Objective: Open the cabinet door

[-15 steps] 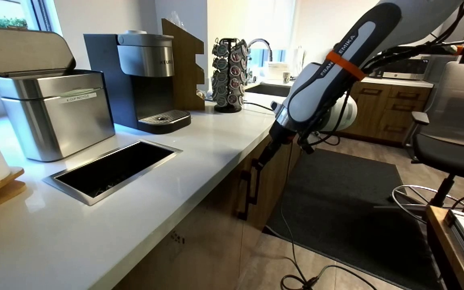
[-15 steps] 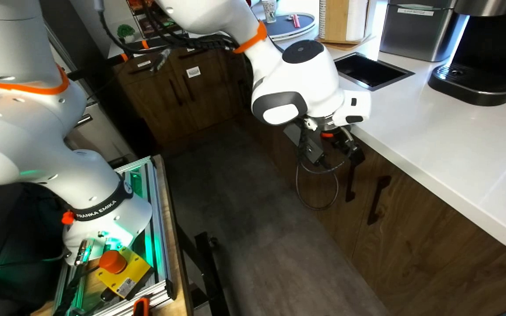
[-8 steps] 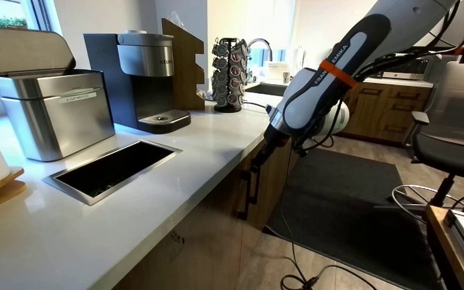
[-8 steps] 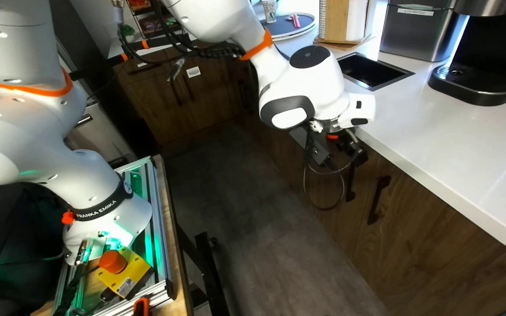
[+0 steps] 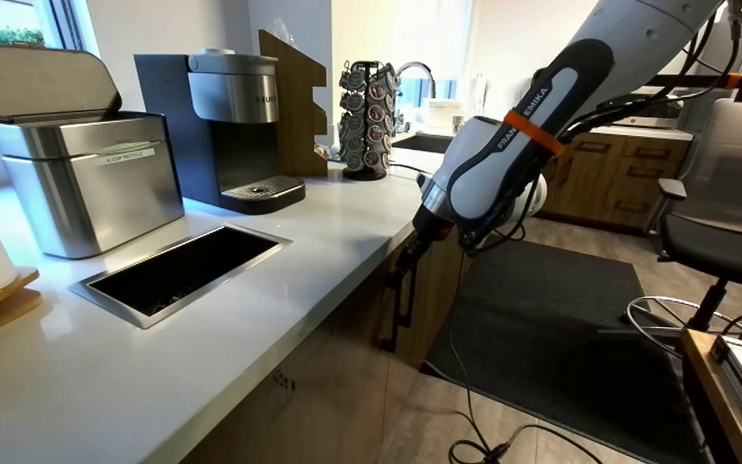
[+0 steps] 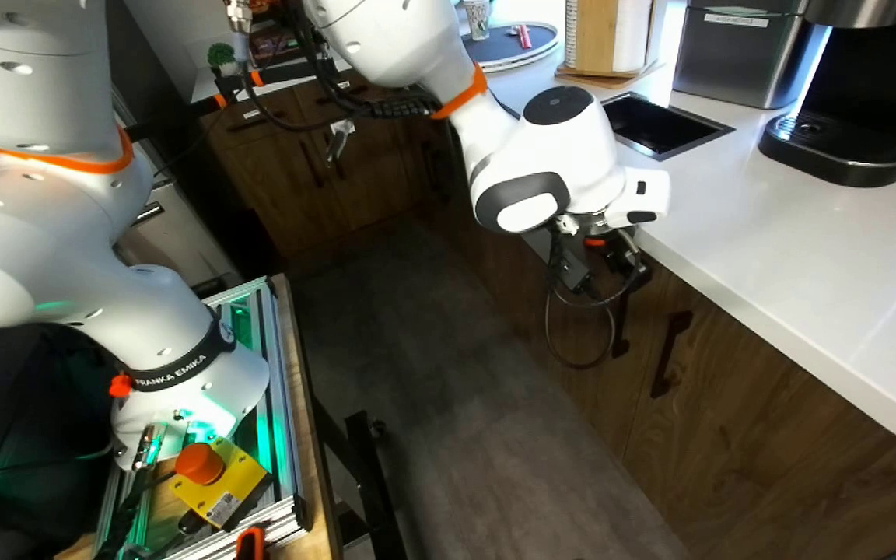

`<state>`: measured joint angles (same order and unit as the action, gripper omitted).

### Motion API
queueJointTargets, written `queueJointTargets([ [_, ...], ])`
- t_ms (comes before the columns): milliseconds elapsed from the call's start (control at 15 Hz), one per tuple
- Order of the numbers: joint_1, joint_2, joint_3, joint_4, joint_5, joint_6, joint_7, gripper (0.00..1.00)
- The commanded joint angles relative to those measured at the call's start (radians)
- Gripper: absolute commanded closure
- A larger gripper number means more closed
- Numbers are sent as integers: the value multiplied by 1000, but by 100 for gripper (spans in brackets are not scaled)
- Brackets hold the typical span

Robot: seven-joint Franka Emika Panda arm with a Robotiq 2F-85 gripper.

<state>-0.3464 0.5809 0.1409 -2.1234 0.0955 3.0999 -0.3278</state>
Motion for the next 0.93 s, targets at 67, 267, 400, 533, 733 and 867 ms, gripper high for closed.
queueJointTargets([
  [67,5,57,-3,43,-42,40,46,61],
  [267,3,78,-3,57,-54,50,46,91],
  [400,2,86,0,59,-62,55,49,100],
  [533,35,58,-30,37,-57,32,87,97],
  [733,106,-10,-88,-31,-30,-23,172,97],
  [867,152,-45,-129,-76,-18,-37,222,97],
])
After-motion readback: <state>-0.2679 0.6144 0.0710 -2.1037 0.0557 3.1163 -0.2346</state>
